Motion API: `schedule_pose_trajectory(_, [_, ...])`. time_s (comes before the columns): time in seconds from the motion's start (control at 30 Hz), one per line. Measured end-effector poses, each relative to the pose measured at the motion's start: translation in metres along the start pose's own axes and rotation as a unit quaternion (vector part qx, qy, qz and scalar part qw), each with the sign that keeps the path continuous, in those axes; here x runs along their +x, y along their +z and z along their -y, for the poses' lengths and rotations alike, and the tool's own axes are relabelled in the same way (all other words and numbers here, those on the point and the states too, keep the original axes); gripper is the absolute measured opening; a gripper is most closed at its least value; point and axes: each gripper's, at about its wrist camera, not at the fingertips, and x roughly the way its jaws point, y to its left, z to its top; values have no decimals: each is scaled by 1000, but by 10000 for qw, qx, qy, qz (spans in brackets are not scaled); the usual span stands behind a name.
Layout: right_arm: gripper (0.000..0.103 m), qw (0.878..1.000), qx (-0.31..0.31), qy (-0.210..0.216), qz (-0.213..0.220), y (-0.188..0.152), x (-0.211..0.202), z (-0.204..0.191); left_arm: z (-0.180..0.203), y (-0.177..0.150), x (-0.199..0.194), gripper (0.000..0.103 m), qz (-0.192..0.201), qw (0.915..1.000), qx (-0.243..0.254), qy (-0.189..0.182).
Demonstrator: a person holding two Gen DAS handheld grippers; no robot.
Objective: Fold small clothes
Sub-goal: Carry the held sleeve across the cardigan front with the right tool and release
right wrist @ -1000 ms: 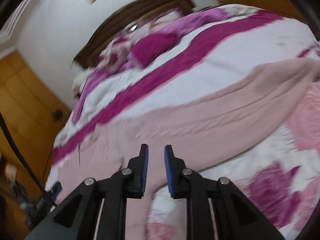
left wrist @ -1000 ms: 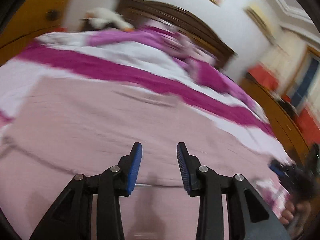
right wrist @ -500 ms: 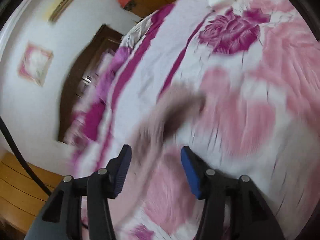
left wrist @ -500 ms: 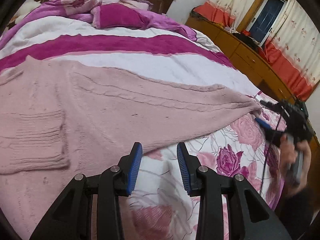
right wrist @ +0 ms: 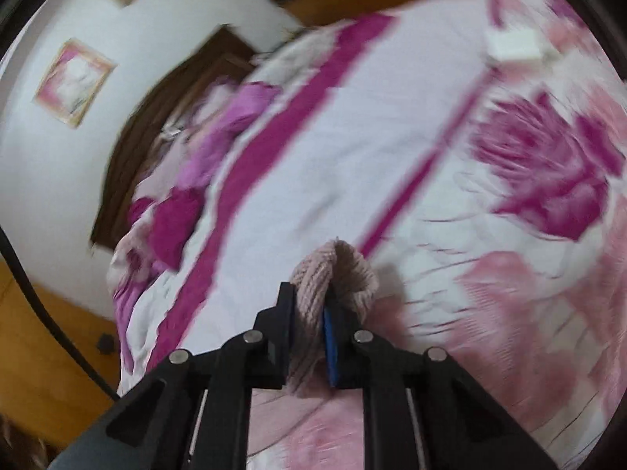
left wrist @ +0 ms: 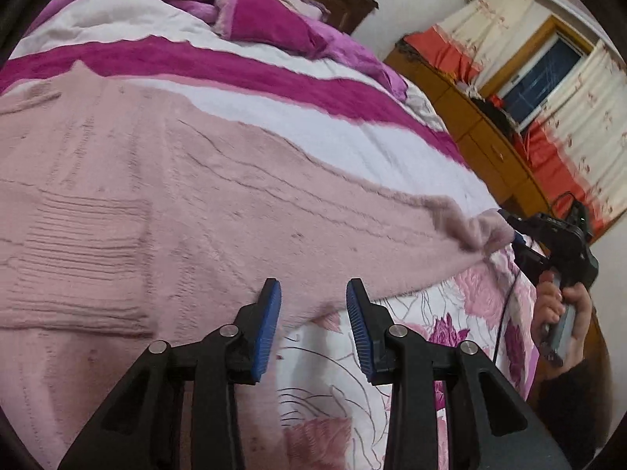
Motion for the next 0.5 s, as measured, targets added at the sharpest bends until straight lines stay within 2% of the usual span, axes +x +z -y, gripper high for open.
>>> schedule_pose_trajectory(0.13, [14, 9977, -558, 392, -13, -16, 3, -56, -17, 2, -12, 13, 155, 9998, -154, -2])
schedule_pose_trajectory(0.27, [14, 9889, -1358, 598, -74, -52, 4, -117, -39, 3, -23, 13, 221, 9987, -443, -78])
schedule_pose_trajectory(0.33, [14, 9810, -1773, 759, -194, -76, 7, -149, -51, 4, -29, 13, 266, 9973, -660, -169])
schedule_pose_trajectory(0.43, [14, 9626, -2488, 951, -505, -117, 14, -200, -67, 5, -38, 13, 369, 9940, -970, -356])
schedule_pose_trajectory(0.5, [16, 9465, -3052, 825, -644, -148, 22, -229, -77, 5, -44, 13, 497, 9902, -1185, -552])
